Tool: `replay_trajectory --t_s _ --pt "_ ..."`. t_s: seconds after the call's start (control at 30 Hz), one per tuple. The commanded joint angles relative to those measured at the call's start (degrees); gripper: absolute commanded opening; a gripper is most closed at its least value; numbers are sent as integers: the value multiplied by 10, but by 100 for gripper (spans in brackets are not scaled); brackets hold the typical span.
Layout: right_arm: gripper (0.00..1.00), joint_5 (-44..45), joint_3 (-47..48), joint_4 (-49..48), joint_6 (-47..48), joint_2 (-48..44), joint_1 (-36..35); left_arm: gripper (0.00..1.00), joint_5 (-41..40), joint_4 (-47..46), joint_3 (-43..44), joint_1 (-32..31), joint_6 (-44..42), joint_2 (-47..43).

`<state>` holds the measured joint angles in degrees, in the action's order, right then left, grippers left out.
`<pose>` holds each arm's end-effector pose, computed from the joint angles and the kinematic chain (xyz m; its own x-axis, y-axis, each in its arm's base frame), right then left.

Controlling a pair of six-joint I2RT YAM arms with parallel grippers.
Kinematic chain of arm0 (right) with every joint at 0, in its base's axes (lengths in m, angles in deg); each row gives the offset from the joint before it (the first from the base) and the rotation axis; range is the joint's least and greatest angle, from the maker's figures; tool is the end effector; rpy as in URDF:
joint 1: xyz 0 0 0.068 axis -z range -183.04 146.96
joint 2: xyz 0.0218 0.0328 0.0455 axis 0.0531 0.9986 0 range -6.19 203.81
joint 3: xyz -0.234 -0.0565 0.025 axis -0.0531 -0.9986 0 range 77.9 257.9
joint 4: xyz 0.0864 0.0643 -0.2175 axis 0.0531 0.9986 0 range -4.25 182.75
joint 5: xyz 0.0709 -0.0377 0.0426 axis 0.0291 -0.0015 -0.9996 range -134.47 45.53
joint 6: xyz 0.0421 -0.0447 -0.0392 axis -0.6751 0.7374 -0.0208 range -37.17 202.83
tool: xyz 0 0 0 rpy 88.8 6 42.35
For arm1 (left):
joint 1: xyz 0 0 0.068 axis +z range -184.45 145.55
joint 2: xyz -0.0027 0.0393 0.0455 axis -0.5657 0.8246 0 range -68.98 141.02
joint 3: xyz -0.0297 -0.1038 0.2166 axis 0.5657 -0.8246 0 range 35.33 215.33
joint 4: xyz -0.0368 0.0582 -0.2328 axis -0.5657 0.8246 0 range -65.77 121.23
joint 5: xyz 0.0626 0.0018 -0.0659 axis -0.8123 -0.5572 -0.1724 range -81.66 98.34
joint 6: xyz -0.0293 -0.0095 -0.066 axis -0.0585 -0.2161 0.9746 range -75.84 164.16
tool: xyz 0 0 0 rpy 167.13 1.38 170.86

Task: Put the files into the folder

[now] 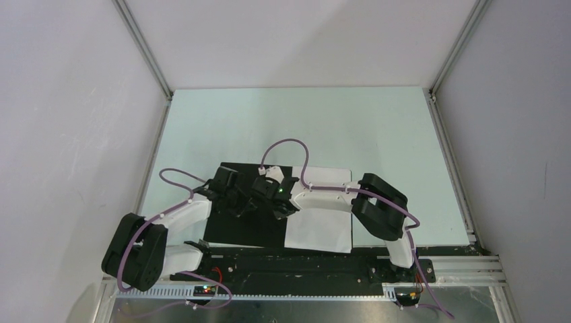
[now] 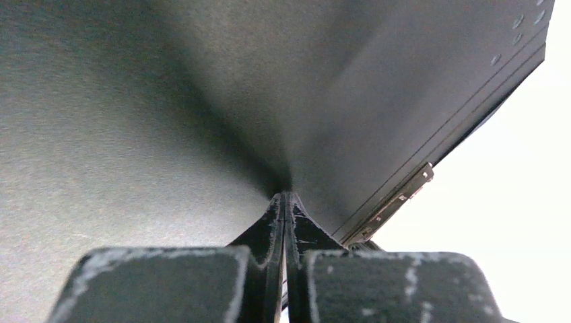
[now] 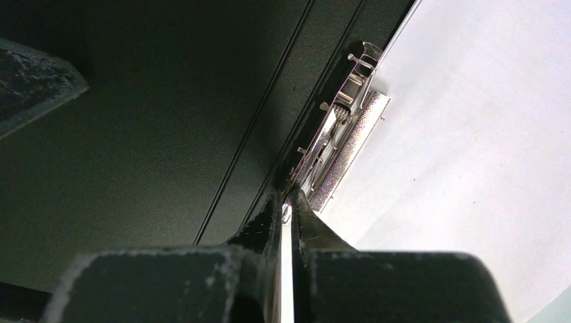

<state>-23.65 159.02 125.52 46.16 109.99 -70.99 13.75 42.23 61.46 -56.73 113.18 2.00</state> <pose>0.1608 0.3396 0.1156 -0.7871 -0.4564 -0.4149 -0.4504 0.8849 -0.1187 0.1899 -0.0840 0.0973 -0.6844 -0.7241 -0.0852 -0.6194 0.6390 -0.4560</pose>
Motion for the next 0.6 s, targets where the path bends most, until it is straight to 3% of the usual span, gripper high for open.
replay_trajectory --t_s 0.0,0.3,0.57 --pt "0 -141 -50 -112 -46 106 14 0 -7 12 -44 -17 -20 39" --pt "0 -110 -50 -87 -29 88 82 0 45 -54 -40 -71 -2 91" --pt "0 -112 -50 -83 -33 87 101 0 109 -160 -29 -136 44 195"
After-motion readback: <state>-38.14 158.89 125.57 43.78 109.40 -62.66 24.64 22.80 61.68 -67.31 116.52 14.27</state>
